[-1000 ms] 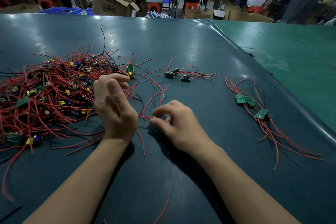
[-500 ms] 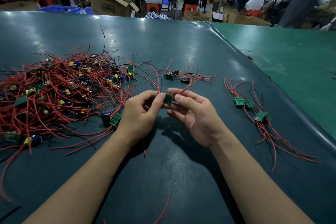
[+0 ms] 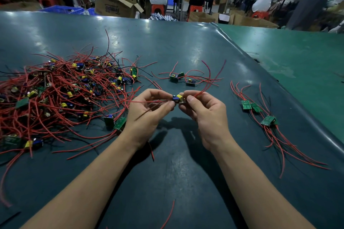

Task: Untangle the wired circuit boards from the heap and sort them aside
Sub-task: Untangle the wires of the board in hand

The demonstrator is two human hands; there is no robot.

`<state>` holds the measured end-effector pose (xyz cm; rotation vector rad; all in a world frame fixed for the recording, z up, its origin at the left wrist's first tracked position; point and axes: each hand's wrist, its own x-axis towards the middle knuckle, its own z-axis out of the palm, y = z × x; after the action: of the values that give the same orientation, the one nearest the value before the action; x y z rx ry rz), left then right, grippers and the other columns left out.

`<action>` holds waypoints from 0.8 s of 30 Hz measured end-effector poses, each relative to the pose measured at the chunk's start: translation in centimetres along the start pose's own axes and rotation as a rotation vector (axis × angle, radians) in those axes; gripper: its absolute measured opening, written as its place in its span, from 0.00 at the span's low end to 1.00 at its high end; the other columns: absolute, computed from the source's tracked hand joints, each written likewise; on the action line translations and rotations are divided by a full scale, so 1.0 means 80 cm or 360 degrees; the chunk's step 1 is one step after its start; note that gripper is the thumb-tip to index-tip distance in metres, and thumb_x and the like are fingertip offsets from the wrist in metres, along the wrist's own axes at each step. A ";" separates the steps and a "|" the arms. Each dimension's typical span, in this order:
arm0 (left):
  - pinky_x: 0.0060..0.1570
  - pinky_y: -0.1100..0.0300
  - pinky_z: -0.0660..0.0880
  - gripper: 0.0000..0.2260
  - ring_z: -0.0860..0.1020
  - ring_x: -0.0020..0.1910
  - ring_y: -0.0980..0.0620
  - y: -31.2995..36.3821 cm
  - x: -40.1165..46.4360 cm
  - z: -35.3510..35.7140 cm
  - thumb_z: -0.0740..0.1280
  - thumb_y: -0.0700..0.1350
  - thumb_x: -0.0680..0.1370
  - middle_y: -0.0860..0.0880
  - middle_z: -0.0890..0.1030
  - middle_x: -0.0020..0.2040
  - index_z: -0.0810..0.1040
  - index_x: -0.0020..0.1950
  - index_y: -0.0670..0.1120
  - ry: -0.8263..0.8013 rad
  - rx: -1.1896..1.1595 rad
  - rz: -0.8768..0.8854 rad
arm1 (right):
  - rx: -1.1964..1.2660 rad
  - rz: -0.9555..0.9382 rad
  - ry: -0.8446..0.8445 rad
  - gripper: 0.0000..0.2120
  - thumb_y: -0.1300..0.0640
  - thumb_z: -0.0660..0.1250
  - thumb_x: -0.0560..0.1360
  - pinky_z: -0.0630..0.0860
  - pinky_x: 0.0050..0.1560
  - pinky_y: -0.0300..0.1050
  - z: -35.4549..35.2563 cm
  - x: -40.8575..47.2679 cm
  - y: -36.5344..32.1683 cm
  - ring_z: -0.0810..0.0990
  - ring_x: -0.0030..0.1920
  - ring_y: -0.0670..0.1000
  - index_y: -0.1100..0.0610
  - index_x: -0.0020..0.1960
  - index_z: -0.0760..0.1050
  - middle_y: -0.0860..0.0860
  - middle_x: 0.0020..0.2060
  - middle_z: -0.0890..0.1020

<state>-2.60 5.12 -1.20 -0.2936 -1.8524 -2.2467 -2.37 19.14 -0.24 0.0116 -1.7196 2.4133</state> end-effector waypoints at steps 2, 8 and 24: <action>0.48 0.63 0.79 0.14 0.82 0.43 0.55 0.000 -0.001 0.001 0.75 0.36 0.68 0.49 0.84 0.43 0.79 0.52 0.38 -0.0060 0.0020 -0.0020 | -0.0021 -0.0016 -0.0048 0.09 0.70 0.62 0.79 0.81 0.45 0.40 0.002 -0.001 0.001 0.83 0.43 0.50 0.63 0.47 0.80 0.57 0.43 0.84; 0.46 0.66 0.78 0.11 0.82 0.41 0.57 0.002 0.000 -0.001 0.74 0.32 0.70 0.47 0.85 0.42 0.82 0.51 0.36 -0.0035 0.0173 0.0060 | 0.0060 0.0209 0.0100 0.05 0.65 0.68 0.77 0.80 0.35 0.39 0.004 -0.002 -0.001 0.83 0.35 0.50 0.63 0.43 0.80 0.55 0.37 0.84; 0.41 0.70 0.76 0.10 0.81 0.38 0.59 0.002 -0.001 -0.003 0.75 0.32 0.69 0.52 0.85 0.38 0.83 0.50 0.38 0.0037 0.0132 0.0007 | 0.0623 0.0552 0.0394 0.11 0.56 0.63 0.80 0.73 0.25 0.34 -0.033 0.018 -0.025 0.80 0.27 0.45 0.57 0.41 0.77 0.50 0.32 0.84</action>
<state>-2.51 4.85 -1.15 -0.2564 -1.9250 -2.1546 -3.22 22.48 0.94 -0.5504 -1.2038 2.8131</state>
